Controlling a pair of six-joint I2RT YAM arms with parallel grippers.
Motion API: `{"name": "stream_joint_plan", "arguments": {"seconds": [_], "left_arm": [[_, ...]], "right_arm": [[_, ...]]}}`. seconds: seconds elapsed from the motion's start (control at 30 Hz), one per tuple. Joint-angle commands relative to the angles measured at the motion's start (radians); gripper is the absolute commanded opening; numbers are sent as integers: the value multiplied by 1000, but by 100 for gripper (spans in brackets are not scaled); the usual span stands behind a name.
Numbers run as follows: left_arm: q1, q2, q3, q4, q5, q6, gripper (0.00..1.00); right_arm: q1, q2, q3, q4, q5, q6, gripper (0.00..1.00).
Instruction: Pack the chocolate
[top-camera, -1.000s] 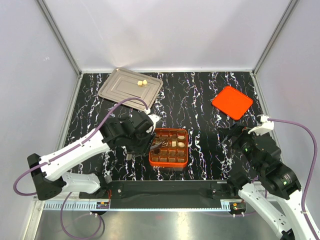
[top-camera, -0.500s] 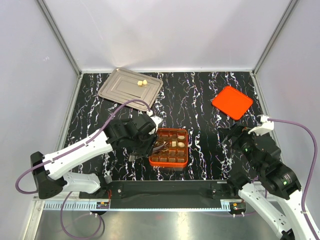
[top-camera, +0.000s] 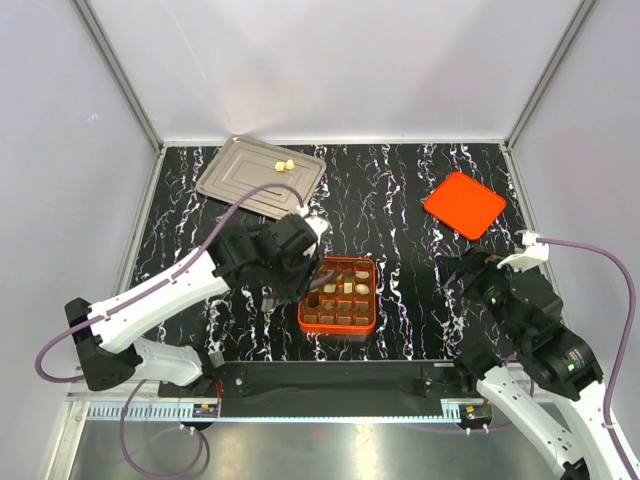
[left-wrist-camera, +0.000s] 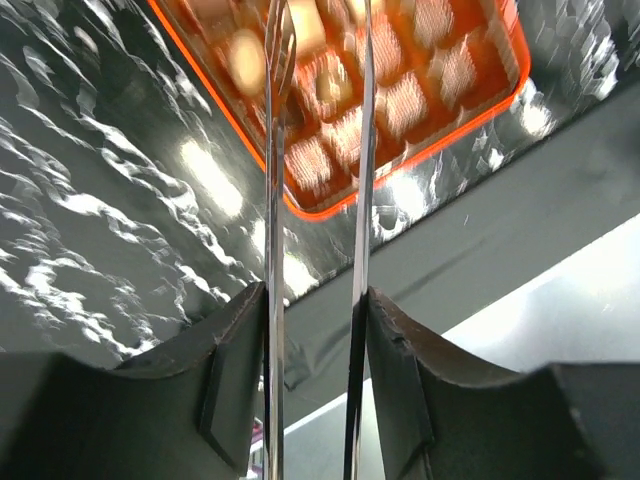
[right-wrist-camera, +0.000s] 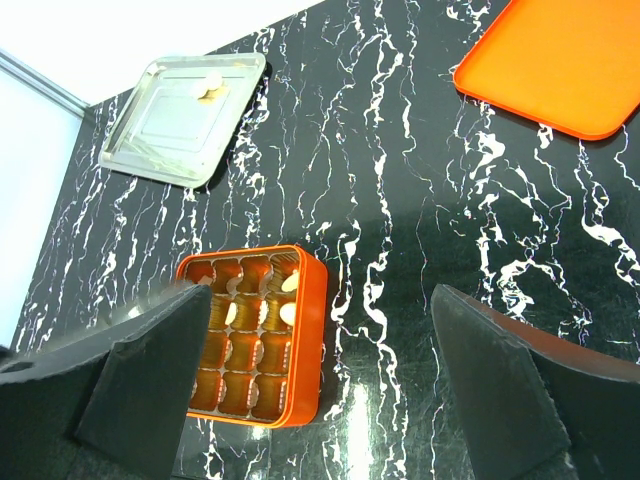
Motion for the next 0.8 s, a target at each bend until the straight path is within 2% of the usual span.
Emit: {"name": "stream_joint_plan", "arguments": {"seconds": [0.0, 0.1, 0.2, 0.23, 0.33, 0.43, 0.53, 0.77], "left_arm": [[18, 35, 197, -8, -142, 23, 46], [50, 102, 323, -15, -176, 59, 47], [143, 179, 388, 20, -233, 118, 48], [224, 202, 397, 46, -233, 127, 48], [367, 286, 423, 127, -241, 155, 48], [462, 377, 441, 220, -251, 184, 51], [538, 495, 519, 254, -238, 199, 51], [618, 730, 658, 285, -210, 244, 50]], "right_arm": [[3, -3, 29, 13, 27, 8, 100], [4, -6, 29, 10, 24, 9, 100], [4, -12, 27, 10, 18, 11, 100], [3, -14, 27, 10, 18, 9, 100], [4, -12, 29, 10, 10, 5, 100], [4, -6, 32, 11, -1, 3, 100], [4, -2, 24, 17, -16, 2, 100], [4, 12, 18, 37, -24, -1, 100]]}}
